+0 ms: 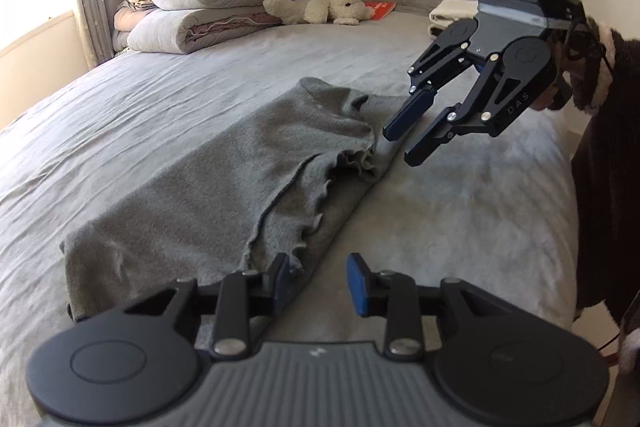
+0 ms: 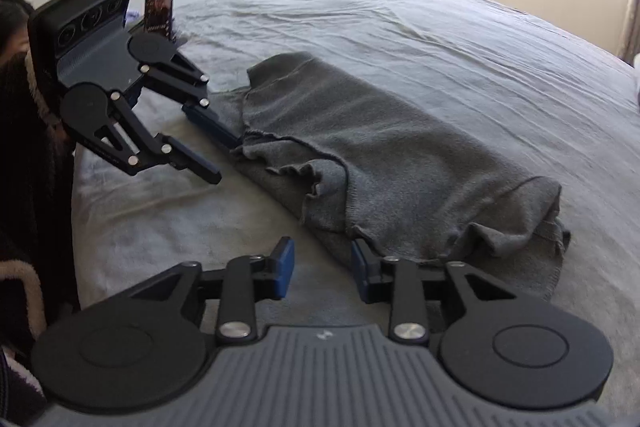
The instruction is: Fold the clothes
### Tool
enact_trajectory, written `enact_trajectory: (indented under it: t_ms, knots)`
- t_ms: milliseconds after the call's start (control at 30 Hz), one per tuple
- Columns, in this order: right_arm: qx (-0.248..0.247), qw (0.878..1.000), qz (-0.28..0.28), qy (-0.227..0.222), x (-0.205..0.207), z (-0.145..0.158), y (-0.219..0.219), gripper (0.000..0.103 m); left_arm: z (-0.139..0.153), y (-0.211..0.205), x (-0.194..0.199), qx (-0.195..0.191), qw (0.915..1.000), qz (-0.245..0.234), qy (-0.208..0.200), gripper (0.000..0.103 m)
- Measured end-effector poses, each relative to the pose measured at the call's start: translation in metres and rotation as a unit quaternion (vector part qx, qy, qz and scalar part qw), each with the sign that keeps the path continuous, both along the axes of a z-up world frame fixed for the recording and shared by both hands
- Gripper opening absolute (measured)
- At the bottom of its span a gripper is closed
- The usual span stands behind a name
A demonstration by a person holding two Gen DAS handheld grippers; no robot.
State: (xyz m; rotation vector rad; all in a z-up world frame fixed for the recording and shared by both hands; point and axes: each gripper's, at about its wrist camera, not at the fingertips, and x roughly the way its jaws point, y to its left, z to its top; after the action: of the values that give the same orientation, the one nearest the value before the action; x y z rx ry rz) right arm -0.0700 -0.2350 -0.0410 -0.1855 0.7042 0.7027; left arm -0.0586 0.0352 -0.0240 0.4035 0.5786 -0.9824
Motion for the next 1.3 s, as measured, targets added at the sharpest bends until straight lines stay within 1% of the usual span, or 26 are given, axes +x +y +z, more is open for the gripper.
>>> enact_trajectory:
  t_ms: [33,100,167,200,333,400,500,533,567,600,667,700,767,800,867,933,967,1000,1033,1100,1133,1167,1200,1233,1267,1300]
  knots:
    - [0.009,1.0,-0.02,0.002,0.002,0.002,-0.007,0.039,0.003,-0.001,0.001,-0.015,0.9999,0.005,0.0,0.032]
    - [0.021,0.996,-0.087,0.007,0.011,0.005,-0.023,0.039,0.007,-0.004,0.004,-0.042,0.999,0.014,-0.003,0.032]
    - [0.047,0.987,-0.155,0.023,0.022,0.004,-0.04,0.039,0.008,-0.011,0.008,-0.054,0.9982,0.023,-0.011,0.032]
    - [0.063,0.981,-0.183,0.033,0.028,0.002,-0.046,0.039,0.007,-0.018,0.01,-0.052,0.9982,0.025,-0.017,0.033]
    - [0.111,0.963,-0.236,0.063,0.042,-0.003,-0.058,0.039,-0.001,-0.047,0.018,-0.03,0.9987,0.019,-0.036,0.036]
    - [0.125,0.957,-0.249,0.077,0.048,-0.007,-0.059,0.039,-0.006,-0.057,0.02,-0.02,0.9989,0.017,-0.04,0.036]
    - [0.136,0.951,-0.263,0.094,0.054,-0.013,-0.057,0.039,-0.012,-0.067,0.023,-0.015,0.9991,0.018,-0.035,0.035]
    - [0.139,0.948,-0.269,0.103,0.054,-0.014,-0.059,0.037,-0.014,-0.069,0.023,-0.015,0.9992,0.018,-0.033,0.025]
    - [0.146,0.943,-0.275,0.114,0.055,-0.015,-0.062,0.021,-0.015,-0.071,0.024,-0.014,0.9993,0.018,-0.029,0.009]
    - [0.155,0.939,-0.281,0.125,0.056,-0.016,-0.066,0.014,-0.016,-0.073,0.022,-0.012,0.9993,0.019,-0.031,0.006]
    - [0.189,0.926,-0.295,0.143,0.056,-0.017,-0.078,0.011,-0.017,-0.073,0.019,-0.014,0.999,0.019,-0.039,0.004]
    - [0.209,0.918,-0.301,0.149,0.054,-0.016,-0.086,0.011,-0.015,-0.072,0.019,-0.022,0.9989,0.02,-0.037,0.004]
    - [0.256,0.901,-0.31,0.161,0.05,-0.014,-0.102,0.009,-0.012,-0.067,0.021,-0.044,0.9985,0.021,-0.023,0.003]
    - [0.273,0.894,-0.312,0.168,0.049,-0.014,-0.108,0.009,-0.012,-0.066,0.022,-0.045,0.9987,0.019,-0.017,0.003]
    - [0.288,0.884,-0.318,0.184,0.048,-0.016,-0.118,0.008,-0.013,-0.067,0.022,-0.039,0.9991,0.015,-0.009,0.003]
    - [0.273,0.874,-0.34,0.213,0.049,-0.024,-0.124,0.006,-0.019,-0.072,0.022,-0.021,0.9997,0.011,-0.008,0.003]
    - [0.271,0.867,-0.349,0.229,0.05,-0.03,-0.127,0.003,-0.022,-0.075,0.022,-0.012,0.9998,0.009,-0.01,0.003]
    - [0.283,0.859,-0.352,0.242,0.051,-0.035,-0.131,0.003,-0.024,-0.076,0.02,-0.004,0.9999,0.008,-0.013,0.004]
    - [0.285,0.86,-0.35,0.24,0.05,-0.034,-0.131,0.003,-0.024,-0.077,0.02,-0.002,0.9999,0.006,-0.014,0.004]
    - [0.28,0.867,-0.345,0.226,0.049,-0.029,-0.129,0.005,-0.022,-0.077,0.02,0.0,0.9999,0.002,-0.011,0.005]
    - [0.277,0.871,-0.342,0.218,0.048,-0.027,-0.128,0.007,-0.021,-0.076,0.021,0.0,1.0,0.0,-0.009,0.009]
    - [0.274,0.875,-0.339,0.211,0.048,-0.025,-0.127,0.015,-0.02,-0.074,0.02,-0.003,1.0,-0.004,-0.006,0.013]
    - [0.271,0.878,-0.336,0.204,0.047,-0.022,-0.126,0.015,-0.018,-0.072,0.02,-0.006,0.9999,-0.009,-0.002,0.015]
    - [0.269,0.882,-0.334,0.197,0.046,-0.02,-0.125,0.016,-0.015,-0.07,0.02,-0.009,0.9999,-0.014,0.001,0.025]
    - [0.266,0.885,-0.331,0.189,0.046,-0.017,-0.123,0.019,-0.012,-0.066,0.019,-0.016,0.9997,-0.018,0.004,0.033]
    - [0.263,0.889,-0.328,0.182,0.045,-0.015,-0.122,0.023,-0.009,-0.063,0.017,-0.026,0.9994,-0.021,0.006,0.036]
